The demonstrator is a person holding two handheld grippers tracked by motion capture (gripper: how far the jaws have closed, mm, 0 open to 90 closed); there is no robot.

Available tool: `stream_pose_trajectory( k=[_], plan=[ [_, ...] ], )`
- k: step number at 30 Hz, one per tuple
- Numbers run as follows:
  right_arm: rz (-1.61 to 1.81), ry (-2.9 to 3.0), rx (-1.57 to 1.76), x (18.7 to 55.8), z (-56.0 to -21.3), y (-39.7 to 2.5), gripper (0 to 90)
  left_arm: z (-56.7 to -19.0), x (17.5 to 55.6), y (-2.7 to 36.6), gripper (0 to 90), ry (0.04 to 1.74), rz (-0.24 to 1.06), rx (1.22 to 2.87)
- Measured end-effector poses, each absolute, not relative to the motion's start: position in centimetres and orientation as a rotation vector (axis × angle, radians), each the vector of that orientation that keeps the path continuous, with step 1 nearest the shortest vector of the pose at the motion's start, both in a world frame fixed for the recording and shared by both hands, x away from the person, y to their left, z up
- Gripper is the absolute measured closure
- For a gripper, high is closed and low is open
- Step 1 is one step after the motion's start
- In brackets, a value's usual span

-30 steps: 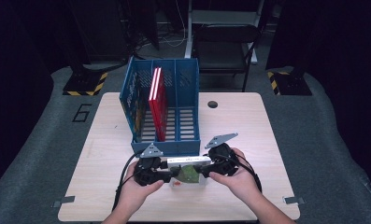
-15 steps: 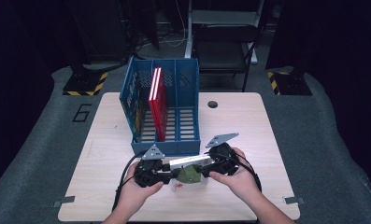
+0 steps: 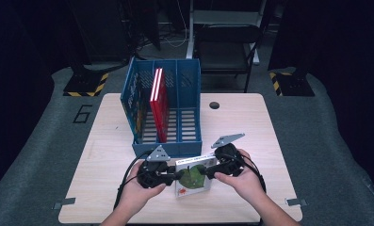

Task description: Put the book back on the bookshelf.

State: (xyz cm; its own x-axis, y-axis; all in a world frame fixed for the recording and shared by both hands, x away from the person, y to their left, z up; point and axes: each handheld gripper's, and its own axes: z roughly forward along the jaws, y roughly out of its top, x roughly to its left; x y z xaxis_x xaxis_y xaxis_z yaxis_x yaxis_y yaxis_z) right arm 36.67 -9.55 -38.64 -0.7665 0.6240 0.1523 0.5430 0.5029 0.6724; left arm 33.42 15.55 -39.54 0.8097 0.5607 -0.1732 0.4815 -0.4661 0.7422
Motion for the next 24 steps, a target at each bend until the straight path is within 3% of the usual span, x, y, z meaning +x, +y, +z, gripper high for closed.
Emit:
stream_pose_trajectory(
  k=[24],
  plan=[
    [1.175, 2.681, 0.92, 36.7, -39.6, -11.1, 32.8, -36.7, 33.1, 14.6, 76.0, 0.534, 0.169, 2.321]
  ],
)
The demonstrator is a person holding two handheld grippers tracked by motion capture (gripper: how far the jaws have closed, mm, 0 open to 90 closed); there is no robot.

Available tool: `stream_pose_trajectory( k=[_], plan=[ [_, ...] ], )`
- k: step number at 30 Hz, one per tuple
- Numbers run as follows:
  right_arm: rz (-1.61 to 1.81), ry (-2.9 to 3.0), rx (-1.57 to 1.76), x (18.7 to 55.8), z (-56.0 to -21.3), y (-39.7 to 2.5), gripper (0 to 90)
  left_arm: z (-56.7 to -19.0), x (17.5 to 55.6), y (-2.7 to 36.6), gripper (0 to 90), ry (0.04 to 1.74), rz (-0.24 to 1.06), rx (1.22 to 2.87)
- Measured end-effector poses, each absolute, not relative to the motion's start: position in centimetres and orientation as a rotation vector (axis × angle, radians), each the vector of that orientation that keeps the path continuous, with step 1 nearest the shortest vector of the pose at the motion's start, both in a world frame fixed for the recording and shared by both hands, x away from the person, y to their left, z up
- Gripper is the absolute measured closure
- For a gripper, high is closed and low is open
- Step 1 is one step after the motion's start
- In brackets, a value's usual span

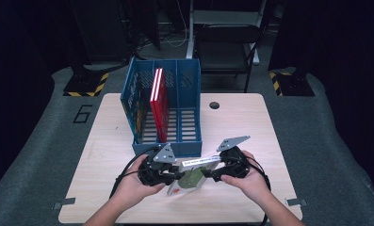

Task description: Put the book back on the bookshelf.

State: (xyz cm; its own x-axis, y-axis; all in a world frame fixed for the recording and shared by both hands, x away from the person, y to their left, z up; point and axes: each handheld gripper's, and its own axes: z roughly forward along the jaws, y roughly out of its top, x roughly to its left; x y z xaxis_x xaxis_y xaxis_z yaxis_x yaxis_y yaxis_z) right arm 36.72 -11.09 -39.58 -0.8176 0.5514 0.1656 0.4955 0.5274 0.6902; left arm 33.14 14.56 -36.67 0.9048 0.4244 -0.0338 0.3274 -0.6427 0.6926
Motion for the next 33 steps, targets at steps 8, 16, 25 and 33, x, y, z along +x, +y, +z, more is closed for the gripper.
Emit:
stream_pose_trajectory(
  k=[8, 16, 25, 33],
  plan=[
    [1.176, 2.672, 0.905, 36.8, -39.8, -11.1, 30.8, -36.2, 33.2, 14.7, 76.3, 0.544, 0.15, 2.333],
    [1.206, 2.634, 0.914, 36.4, -39.1, -11.2, 29.3, -35.3, 33.5, 15.1, 76.4, 0.586, 0.135, 2.359],
    [1.176, 2.611, 0.873, 36.0, -39.2, -10.3, 29.1, -34.6, 33.6, 14.6, 76.3, 0.581, 0.155, 2.418],
    [1.171, 2.604, 0.846, 35.9, -39.2, -10.2, 29.7, -35.5, 33.4, 14.1, 75.4, 0.56, 0.147, 2.325]
  ],
)
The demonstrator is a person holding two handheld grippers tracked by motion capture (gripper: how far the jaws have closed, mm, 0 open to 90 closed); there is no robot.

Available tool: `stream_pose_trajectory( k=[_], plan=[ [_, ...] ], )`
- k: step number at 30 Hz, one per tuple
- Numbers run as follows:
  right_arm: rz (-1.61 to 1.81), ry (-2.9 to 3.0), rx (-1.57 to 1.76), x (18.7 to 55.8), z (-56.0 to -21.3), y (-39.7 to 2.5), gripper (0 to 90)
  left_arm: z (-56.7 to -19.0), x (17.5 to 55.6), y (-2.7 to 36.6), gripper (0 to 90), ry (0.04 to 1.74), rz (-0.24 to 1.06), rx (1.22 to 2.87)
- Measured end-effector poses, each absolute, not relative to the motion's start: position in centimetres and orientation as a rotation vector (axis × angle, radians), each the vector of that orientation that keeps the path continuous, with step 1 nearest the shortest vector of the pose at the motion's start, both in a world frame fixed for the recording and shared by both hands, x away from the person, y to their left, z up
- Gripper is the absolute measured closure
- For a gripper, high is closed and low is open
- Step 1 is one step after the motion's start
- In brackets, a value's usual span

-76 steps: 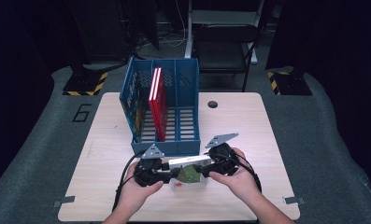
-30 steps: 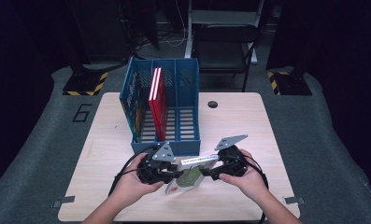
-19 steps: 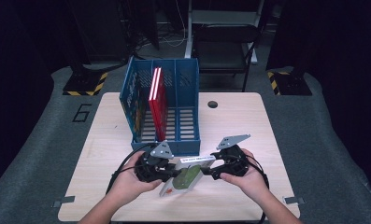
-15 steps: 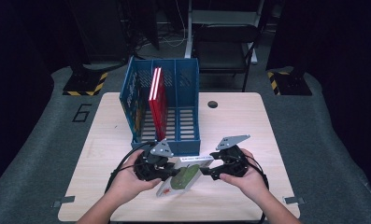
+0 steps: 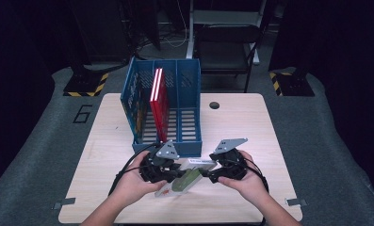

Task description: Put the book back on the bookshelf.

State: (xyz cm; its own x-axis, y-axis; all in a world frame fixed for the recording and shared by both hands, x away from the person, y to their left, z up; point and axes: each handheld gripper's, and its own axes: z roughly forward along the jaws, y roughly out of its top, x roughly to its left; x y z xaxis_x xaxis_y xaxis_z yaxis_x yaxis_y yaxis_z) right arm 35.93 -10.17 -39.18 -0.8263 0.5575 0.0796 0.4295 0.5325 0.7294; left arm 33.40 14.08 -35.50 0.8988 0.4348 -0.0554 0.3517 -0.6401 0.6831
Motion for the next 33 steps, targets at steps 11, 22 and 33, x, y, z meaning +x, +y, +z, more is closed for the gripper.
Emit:
stream_pose_trajectory(
  k=[11, 22, 33],
  plan=[
    [1.171, 2.619, 0.808, 35.4, -39.1, -9.9, 31.9, -37.4, 33.6, 14.5, 71.6, 0.601, 0.099, 2.219],
    [1.181, 2.63, 0.789, 35.0, -39.1, -9.9, 34.6, -39.4, 33.6, 14.5, 69.9, 0.609, 0.08, 2.265],
    [1.166, 2.685, 0.76, 34.7, -39.6, -10.3, 42.0, -40.8, 33.7, 14.9, 66.7, 0.621, 0.037, 2.278]
  ],
)
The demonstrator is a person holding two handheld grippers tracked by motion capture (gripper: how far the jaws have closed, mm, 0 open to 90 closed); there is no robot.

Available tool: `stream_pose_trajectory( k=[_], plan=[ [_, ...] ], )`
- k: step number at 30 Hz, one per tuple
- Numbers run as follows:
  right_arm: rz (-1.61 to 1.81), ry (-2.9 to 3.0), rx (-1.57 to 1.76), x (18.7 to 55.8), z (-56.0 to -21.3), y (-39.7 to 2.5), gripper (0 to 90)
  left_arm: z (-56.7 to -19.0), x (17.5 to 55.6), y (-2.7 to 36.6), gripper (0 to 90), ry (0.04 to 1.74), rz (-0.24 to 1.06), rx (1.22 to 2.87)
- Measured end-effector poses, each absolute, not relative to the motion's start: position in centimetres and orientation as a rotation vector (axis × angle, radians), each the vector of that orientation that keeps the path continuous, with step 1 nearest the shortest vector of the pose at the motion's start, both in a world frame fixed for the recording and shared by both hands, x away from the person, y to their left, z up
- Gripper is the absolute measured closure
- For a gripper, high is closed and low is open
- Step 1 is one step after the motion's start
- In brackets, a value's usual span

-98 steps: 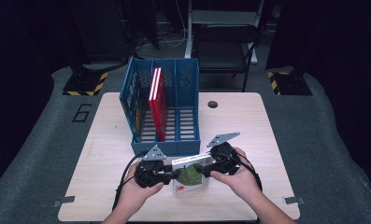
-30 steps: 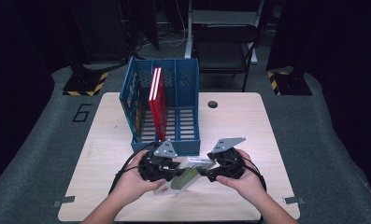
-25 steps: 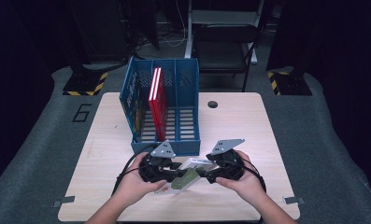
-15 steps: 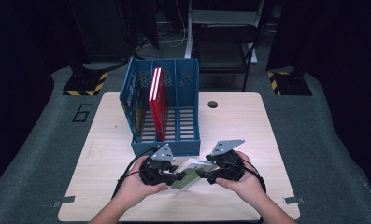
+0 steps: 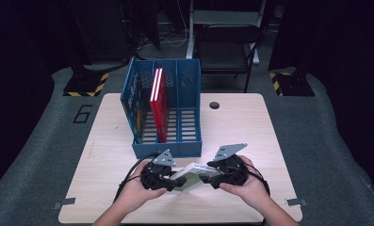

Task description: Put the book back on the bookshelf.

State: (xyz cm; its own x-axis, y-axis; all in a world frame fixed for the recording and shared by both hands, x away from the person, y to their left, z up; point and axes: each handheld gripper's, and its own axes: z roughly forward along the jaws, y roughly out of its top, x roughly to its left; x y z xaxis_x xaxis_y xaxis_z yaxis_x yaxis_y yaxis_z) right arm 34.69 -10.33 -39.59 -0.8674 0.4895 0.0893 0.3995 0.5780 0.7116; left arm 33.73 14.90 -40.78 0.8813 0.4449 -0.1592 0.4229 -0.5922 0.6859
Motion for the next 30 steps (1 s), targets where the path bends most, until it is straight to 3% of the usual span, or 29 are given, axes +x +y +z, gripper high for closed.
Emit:
stream_pose_trajectory(
  k=[7, 13, 21, 23, 26, 30],
  plan=[
    [1.158, 2.762, 0.732, 34.2, -40.1, -11.4, 52.6, -41.1, 33.9, 15.1, 62.1, 0.601, 0.0, 2.28],
    [1.13, 2.781, 0.714, 34.1, -40.5, -12.0, 46.4, -41.2, 34.1, 14.7, 65.0, 0.58, -0.05, 2.269],
    [1.175, 2.769, 0.652, 33.8, -38.9, -11.1, 45.7, -41.2, 34.0, 13.3, 64.2, 0.568, -0.037, 2.272],
    [1.153, 2.82, 0.598, 33.8, -38.8, -10.8, 57.2, -41.3, 33.9, 12.9, 64.9, 0.545, -0.025, 2.302],
    [1.09, 2.832, 0.601, 33.9, -39.5, -11.0, 63.7, -41.3, 33.9, 12.9, 66.3, 0.538, -0.035, 2.311],
    [1.113, 2.836, 0.606, 34.2, -39.9, -11.4, 64.9, -41.1, 34.0, 13.1, 66.7, 0.528, -0.045, 2.321]
  ],
)
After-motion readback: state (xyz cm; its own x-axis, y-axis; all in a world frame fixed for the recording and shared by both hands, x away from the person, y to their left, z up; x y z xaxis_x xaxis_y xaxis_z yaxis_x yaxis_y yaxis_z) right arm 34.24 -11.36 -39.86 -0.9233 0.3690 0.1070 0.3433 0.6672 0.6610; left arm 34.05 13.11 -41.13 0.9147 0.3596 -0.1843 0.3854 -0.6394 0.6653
